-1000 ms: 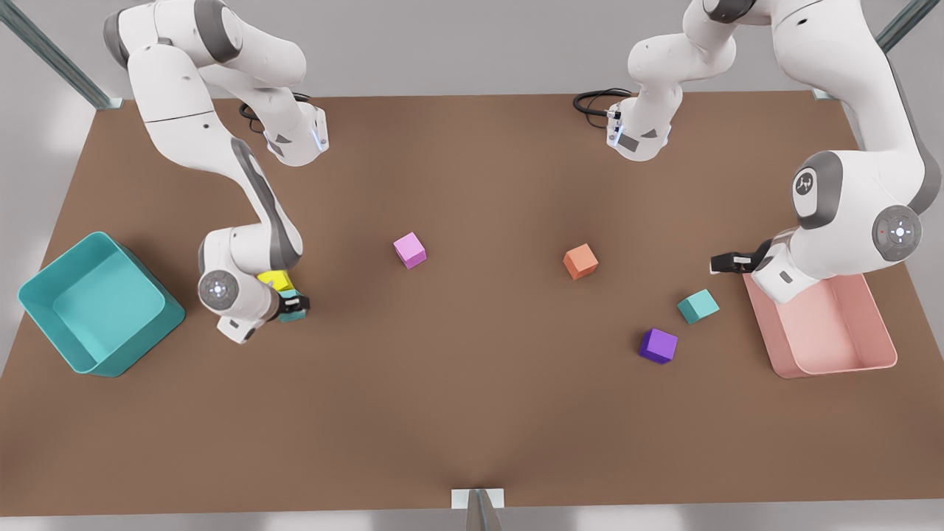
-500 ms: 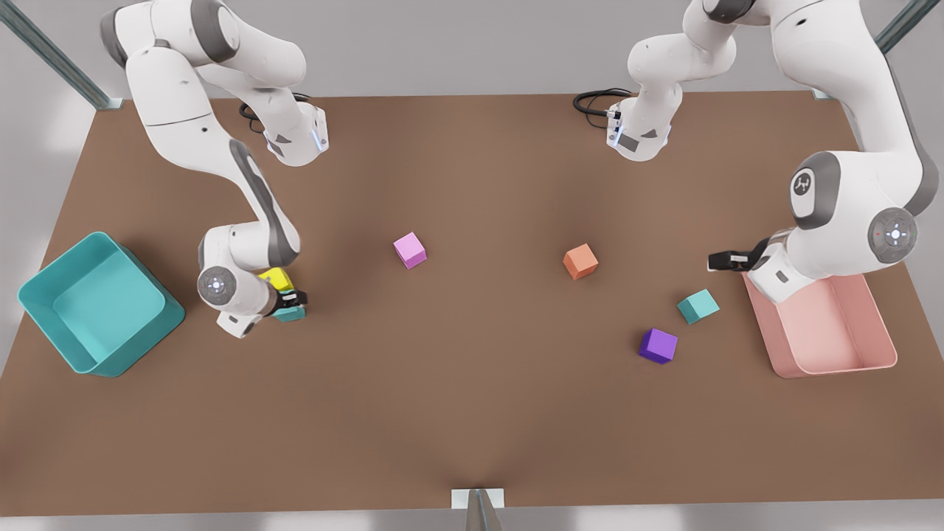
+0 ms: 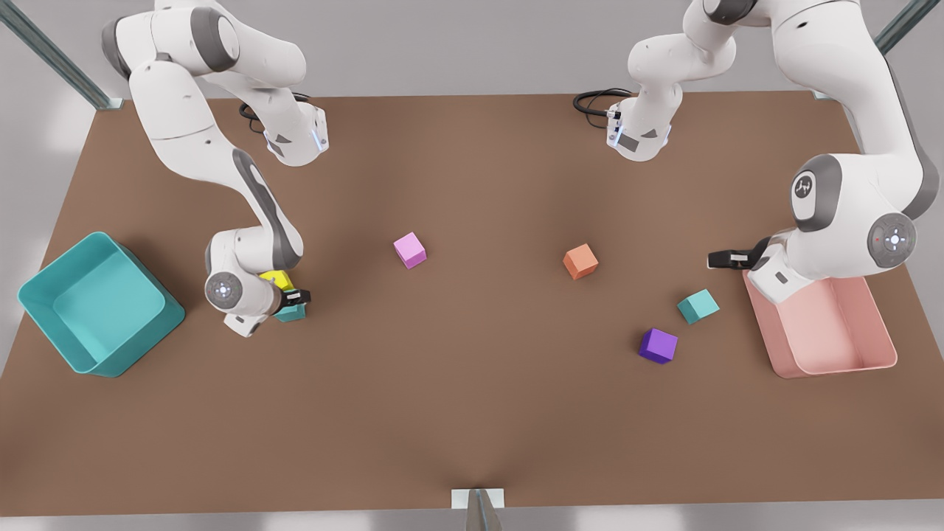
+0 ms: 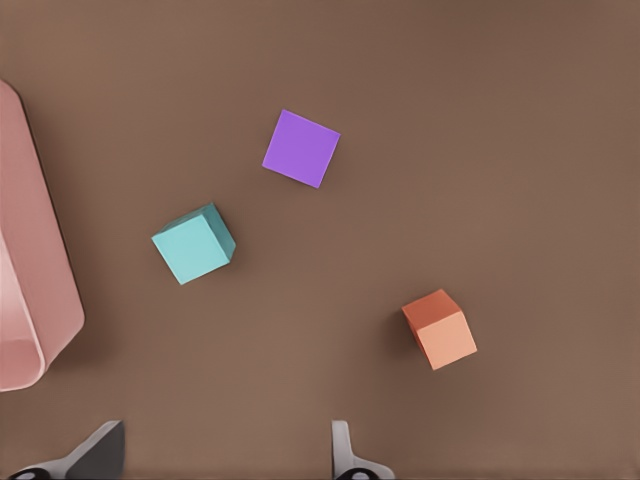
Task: Stack the two blue cubes on top of each other
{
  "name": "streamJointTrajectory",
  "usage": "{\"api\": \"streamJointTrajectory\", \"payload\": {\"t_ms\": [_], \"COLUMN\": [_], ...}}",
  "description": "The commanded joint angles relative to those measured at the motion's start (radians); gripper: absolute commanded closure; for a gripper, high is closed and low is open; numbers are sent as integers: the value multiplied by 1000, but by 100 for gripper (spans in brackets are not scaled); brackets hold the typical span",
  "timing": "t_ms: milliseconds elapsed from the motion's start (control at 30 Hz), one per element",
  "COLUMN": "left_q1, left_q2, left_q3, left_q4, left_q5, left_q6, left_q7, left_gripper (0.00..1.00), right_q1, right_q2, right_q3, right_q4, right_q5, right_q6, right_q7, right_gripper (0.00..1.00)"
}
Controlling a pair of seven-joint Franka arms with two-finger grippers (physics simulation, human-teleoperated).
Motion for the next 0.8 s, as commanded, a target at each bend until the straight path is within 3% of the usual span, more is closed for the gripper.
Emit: {"api": "streamJointTrajectory", "payload": {"t_ms": [0, 133, 167, 200, 233, 300, 433, 567, 733, 767], "left_q1": [0, 0, 0, 0, 0, 0, 0, 0, 15, -90], "left_q2": [1, 1, 1, 3, 4, 4, 3, 3, 73, 75], "left_q3": [1, 1, 1, 1, 1, 1, 1, 0, 9, 130], "left_q4": [1, 1, 1, 1, 1, 1, 1, 3, -2, -77], "left_q5": [1, 1, 1, 1, 1, 1, 1, 2, 24, 22], "left_q6": [-3, -3, -3, -3, -3, -3, -3, 4, 59, 137], "left_q7": [-4, -4, -4, -4, -4, -4, -4, -6, -230, -287], "left_gripper": [0, 0, 0, 0, 0, 0, 0, 0, 0, 0], "right_q1": [0, 2, 2, 2, 2, 2, 20, 198, 515, 571], "right_q2": [6, 21, 26, 26, 28, 26, 29, 162, 489, 538], "right_q3": [1, 0, 0, 0, 0, 1, 8, 15, 67, 67], "right_q4": [0, -8, -9, -9, -9, -6, 87, 478, 1032, 1092], "right_q5": [2, 2, 2, 2, 2, 1, 50, 254, 287, 286], "right_q6": [7, 12, 12, 12, 10, 6, -75, -352, -336, -289], "right_q7": [-7, -7, -7, -7, -7, -4, 5, 292, 971, 1066], "right_gripper": [0, 0, 6, 17, 33, 50, 54, 53, 53, 53]}}
